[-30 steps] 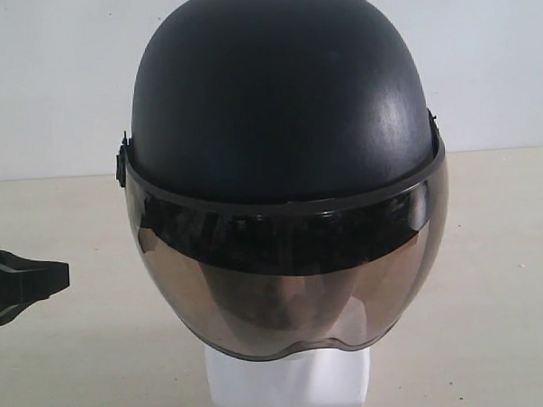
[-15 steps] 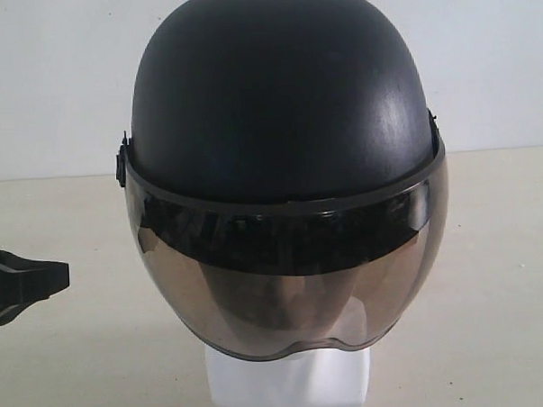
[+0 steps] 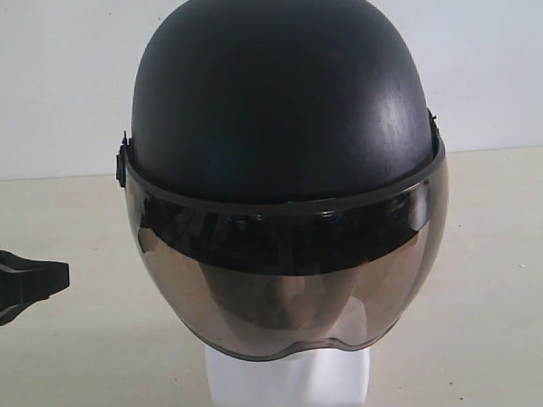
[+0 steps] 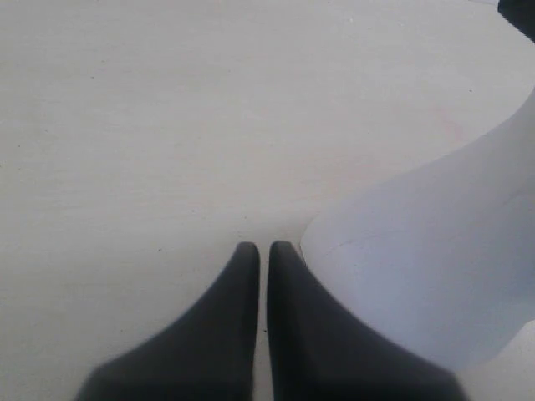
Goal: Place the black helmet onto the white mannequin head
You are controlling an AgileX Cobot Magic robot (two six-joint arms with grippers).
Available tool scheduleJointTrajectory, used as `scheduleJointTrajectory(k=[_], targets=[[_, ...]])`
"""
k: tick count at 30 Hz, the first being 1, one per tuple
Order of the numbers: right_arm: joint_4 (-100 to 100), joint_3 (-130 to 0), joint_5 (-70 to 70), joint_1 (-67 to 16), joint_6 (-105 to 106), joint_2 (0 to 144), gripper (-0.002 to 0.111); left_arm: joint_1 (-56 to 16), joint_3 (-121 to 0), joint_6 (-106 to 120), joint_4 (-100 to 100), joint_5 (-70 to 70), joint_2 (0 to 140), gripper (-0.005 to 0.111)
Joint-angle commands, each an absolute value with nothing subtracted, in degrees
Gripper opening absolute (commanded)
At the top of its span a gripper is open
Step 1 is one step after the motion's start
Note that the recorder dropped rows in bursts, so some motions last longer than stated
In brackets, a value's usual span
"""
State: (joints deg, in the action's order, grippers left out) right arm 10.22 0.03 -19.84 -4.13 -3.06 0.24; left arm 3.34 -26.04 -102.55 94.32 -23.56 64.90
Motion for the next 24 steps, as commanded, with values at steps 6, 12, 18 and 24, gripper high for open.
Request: scheduleJointTrajectory(k=[6,12,18,24], targets=[[10.24,0.0,-19.67,-3.95,-3.1,0.0,0.0,3.42,-25.76,-101.45,95.09,-22.67,63.69,0.004],[10.24,0.0,-19.67,-3.95,-3.1,0.0,0.0,3.42,-25.76,-101.45,98.99,-21.93,50.57,0.004],[10.24,0.0,-19.67,-3.95,-3.1,0.0,0.0,3.42,-25.76,-100.87,98.87,-19.14,26.05,0.004],[10.15,0.0,-19.83,-3.95,-3.09,0.0,0.0,3.42,-25.28,-106.42,98.77,-18.1,8.66,0.004]])
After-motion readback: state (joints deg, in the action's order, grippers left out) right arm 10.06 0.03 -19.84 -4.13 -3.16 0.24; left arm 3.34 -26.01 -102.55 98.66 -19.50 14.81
